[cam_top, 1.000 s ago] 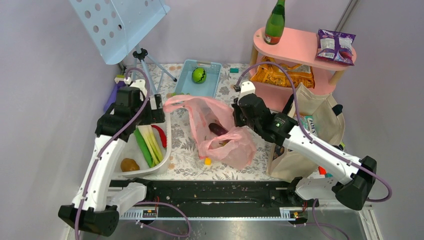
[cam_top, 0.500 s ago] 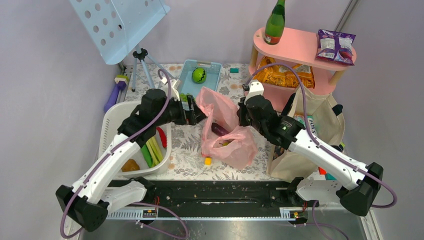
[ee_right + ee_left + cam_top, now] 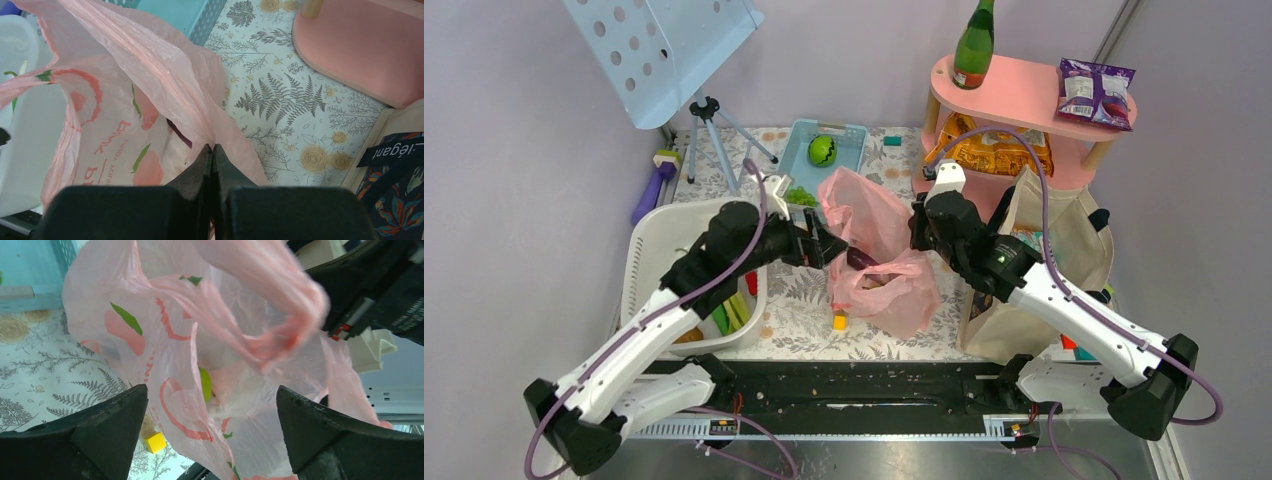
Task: Untie the knot of the grocery bags and take out the mixed food
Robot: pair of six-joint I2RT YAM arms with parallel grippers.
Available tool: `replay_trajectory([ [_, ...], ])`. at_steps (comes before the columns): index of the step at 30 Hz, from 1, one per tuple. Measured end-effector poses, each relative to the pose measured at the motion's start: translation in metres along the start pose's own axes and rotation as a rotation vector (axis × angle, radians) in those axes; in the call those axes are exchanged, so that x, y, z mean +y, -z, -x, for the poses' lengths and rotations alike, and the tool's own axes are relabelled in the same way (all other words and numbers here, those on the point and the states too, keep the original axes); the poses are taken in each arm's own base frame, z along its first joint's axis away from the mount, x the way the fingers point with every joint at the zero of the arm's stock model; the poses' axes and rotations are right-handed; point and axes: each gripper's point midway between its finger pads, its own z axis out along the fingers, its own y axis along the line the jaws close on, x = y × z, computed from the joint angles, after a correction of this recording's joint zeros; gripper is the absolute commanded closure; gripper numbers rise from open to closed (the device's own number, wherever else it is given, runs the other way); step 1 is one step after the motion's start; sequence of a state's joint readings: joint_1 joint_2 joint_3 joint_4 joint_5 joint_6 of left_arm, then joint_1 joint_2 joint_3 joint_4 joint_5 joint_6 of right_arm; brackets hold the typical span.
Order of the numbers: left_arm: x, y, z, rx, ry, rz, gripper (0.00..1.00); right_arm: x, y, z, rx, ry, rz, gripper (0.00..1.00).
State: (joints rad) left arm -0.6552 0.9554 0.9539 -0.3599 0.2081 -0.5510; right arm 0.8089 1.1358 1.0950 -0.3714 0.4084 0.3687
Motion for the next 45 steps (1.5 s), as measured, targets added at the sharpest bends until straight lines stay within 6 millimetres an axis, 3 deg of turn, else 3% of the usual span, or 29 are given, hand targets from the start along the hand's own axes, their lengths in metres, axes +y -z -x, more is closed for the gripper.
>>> replay_trajectory([
  [4, -0.006, 0.018, 0.003, -0.089, -0.015, -0.034, 0.01, 0.000, 0.000, 0.000, -0.001, -0.004, 0.000, 1.00],
  [7, 0.000, 0.022, -0.007, -0.111, 0.004, -0.034, 0.01, 0.000, 0.000, 0.000, -0.004, -0.009, 0.001, 1.00],
  [10, 0.006, 0.016, -0.017, -0.102, 0.040, -0.017, 0.01, 0.000, -0.001, -0.001, -0.004, -0.010, 0.000, 1.00],
  [16, 0.010, -0.014, -0.031, -0.064, 0.087, 0.023, 0.01, -0.002, 0.000, -0.003, -0.004, -0.023, -0.003, 1.00],
  [17, 0.010, -0.019, -0.032, -0.062, 0.093, 0.031, 0.05, -0.003, 0.000, -0.004, -0.004, -0.026, -0.003, 1.00],
  [21, 0.022, -0.033, -0.037, -0.072, 0.100, 0.115, 0.68, -0.005, 0.002, -0.006, -0.007, -0.033, -0.003, 1.00],
  [24, 0.036, -0.036, -0.044, -0.074, 0.077, 0.203, 0.96, -0.007, 0.004, -0.006, -0.012, -0.035, -0.006, 1.00],
  [25, 0.040, -0.035, -0.045, -0.079, 0.068, 0.228, 1.00, -0.008, 0.004, -0.006, -0.015, -0.033, -0.011, 1.00],
  [28, 0.051, -0.025, -0.036, -0.129, 0.049, 0.294, 1.00, -0.017, 0.005, -0.002, -0.030, -0.029, -0.037, 1.00],
  [35, 0.061, 0.008, -0.003, -0.271, 0.021, 0.351, 1.00, -0.067, 0.013, 0.017, -0.081, -0.059, -0.162, 0.99],
  [37, 0.059, 0.006, 0.000, -0.274, 0.003, 0.335, 1.00, -0.076, 0.016, 0.019, -0.085, -0.056, -0.183, 0.81],
  [40, 0.052, -0.005, -0.004, -0.241, -0.026, 0.288, 1.00, -0.075, 0.020, 0.018, -0.051, -0.032, -0.169, 0.28],
  [42, 0.049, -0.015, -0.011, -0.199, -0.049, 0.265, 1.00, -0.069, 0.026, 0.022, -0.034, -0.008, -0.132, 0.15],
  [45, 0.046, -0.023, -0.016, -0.160, -0.077, 0.242, 1.00, -0.054, 0.040, 0.039, -0.036, 0.012, -0.053, 0.12],
])
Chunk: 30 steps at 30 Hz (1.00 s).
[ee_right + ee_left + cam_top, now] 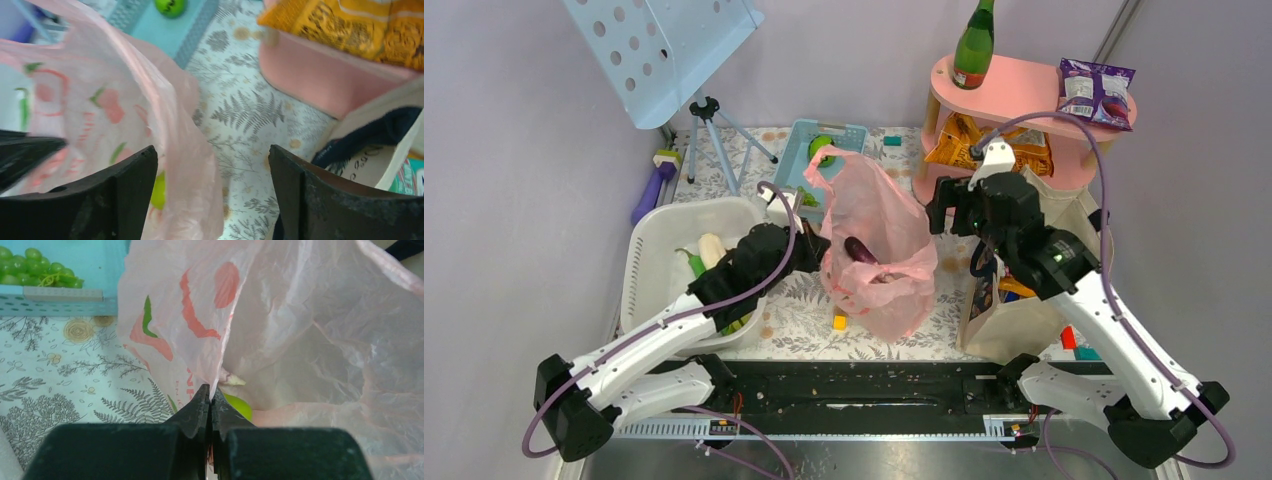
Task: Untie the knot of the grocery bags and take out the mixed food
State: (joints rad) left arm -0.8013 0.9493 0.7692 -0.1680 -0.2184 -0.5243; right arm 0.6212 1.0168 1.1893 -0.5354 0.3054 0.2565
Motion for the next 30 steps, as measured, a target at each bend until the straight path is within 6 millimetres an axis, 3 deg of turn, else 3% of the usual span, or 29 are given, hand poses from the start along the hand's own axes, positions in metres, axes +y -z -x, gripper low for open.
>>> replay_trajectory([
  [1, -0.002, 0.000, 0.001, 0.001, -0.008, -0.011, 1.00, 0.002, 0.002, 0.003, -0.003, 0.002, 0.012, 0.13],
  [3, -0.008, 0.001, 0.006, -0.007, -0.021, -0.034, 1.00, 0.021, 0.019, 0.035, -0.043, -0.002, 0.109, 0.17],
  [7, -0.017, 0.003, 0.019, -0.036, -0.033, -0.067, 1.00, 0.058, 0.040, 0.079, -0.096, -0.012, 0.285, 0.28],
  [9, -0.019, 0.004, 0.023, -0.045, -0.037, -0.075, 1.00, 0.075, 0.042, 0.087, -0.094, -0.013, 0.360, 0.33],
  [11, -0.020, 0.004, 0.024, -0.049, -0.039, -0.079, 1.00, 0.094, 0.038, 0.082, -0.056, -0.001, 0.421, 0.41],
  [15, -0.021, 0.006, 0.026, -0.056, -0.039, -0.083, 1.00, 0.134, 0.015, 0.043, 0.090, 0.059, 0.491, 0.52],
  [18, -0.021, 0.007, 0.027, -0.060, -0.038, -0.085, 1.00, 0.149, -0.010, 0.007, 0.204, 0.076, 0.483, 0.56],
  [22, -0.021, 0.007, 0.027, -0.060, -0.038, -0.085, 1.00, 0.140, -0.042, -0.057, 0.362, 0.068, 0.408, 0.56],
  [25, -0.021, 0.007, 0.027, -0.060, -0.038, -0.086, 1.00, 0.128, -0.059, -0.109, 0.479, 0.081, 0.323, 0.48],
  [30, -0.022, 0.007, 0.027, -0.058, -0.038, -0.089, 1.00, 0.118, -0.064, -0.175, 0.605, 0.093, 0.228, 0.42],
])
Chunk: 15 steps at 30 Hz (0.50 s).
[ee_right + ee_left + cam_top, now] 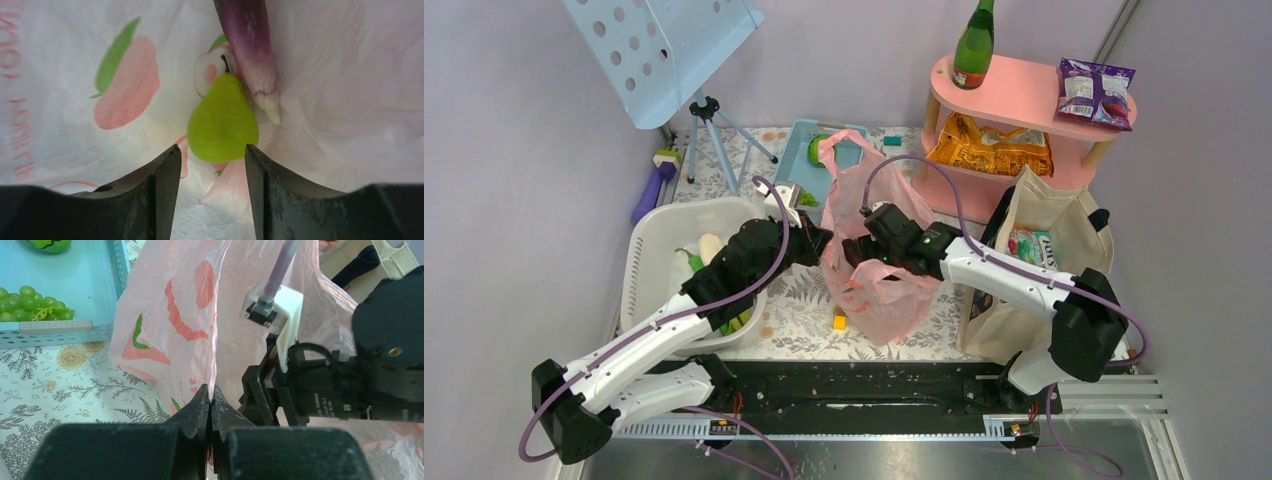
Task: Untie the knot of the grocery bags and take out the mixed food
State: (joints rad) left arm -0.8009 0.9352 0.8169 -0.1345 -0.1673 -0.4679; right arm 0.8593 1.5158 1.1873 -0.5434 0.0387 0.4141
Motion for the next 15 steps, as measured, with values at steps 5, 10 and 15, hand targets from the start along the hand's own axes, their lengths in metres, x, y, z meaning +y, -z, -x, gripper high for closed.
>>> replay_trajectory([
  [5, -0.001, 0.000, -0.001, 0.003, 0.000, -0.006, 1.00, -0.009, -0.014, -0.017, 0.017, -0.070, -0.057, 0.34],
  [10, -0.001, 0.000, 0.000, 0.003, 0.001, -0.008, 1.00, -0.020, -0.026, -0.032, 0.044, -0.121, -0.108, 0.21],
  [15, -0.001, 0.000, -0.001, 0.004, 0.001, -0.009, 1.00, -0.025, -0.044, -0.048, 0.073, -0.158, -0.128, 0.11],
])
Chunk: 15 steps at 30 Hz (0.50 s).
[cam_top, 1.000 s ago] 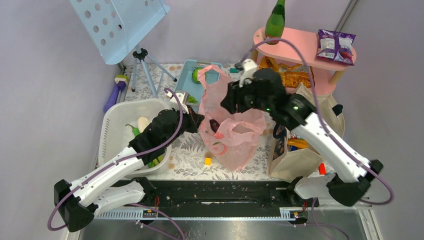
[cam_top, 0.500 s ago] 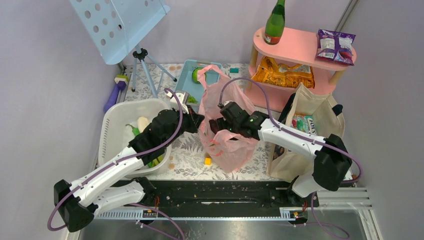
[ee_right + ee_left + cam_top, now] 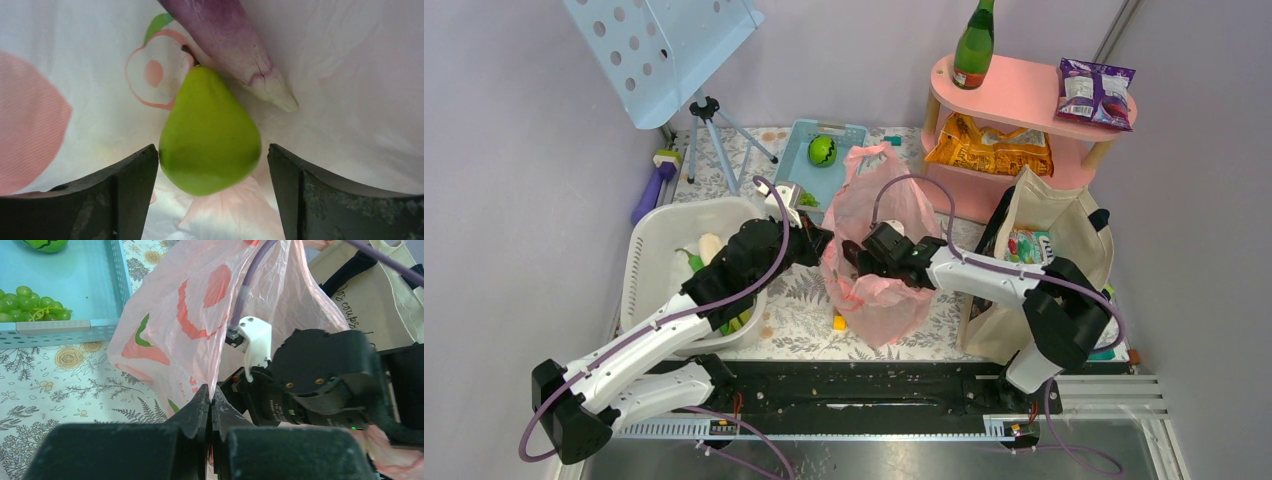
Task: Untie the knot of the grocery bags and take out the mixed food
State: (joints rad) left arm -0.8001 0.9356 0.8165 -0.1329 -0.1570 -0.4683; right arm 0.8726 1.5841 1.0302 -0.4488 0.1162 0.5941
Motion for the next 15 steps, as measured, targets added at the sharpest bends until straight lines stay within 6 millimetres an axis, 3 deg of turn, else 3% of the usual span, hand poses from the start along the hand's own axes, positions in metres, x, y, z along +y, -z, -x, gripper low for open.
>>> replay_trajectory([
  [6, 0.000, 0.000, 0.000, 0.001, 0.000, -0.003, 1.00, -0.004, -0.026, -0.009, 0.030, -0.009, -0.032, 0.13],
  [10, -0.001, 0.000, 0.000, 0.001, 0.000, -0.003, 1.00, -0.004, -0.034, -0.013, 0.042, -0.009, -0.039, 0.40],
  [15, 0.000, 0.000, 0.000, 0.000, 0.000, -0.001, 1.00, -0.001, -0.033, -0.011, 0.023, -0.020, -0.024, 0.55],
])
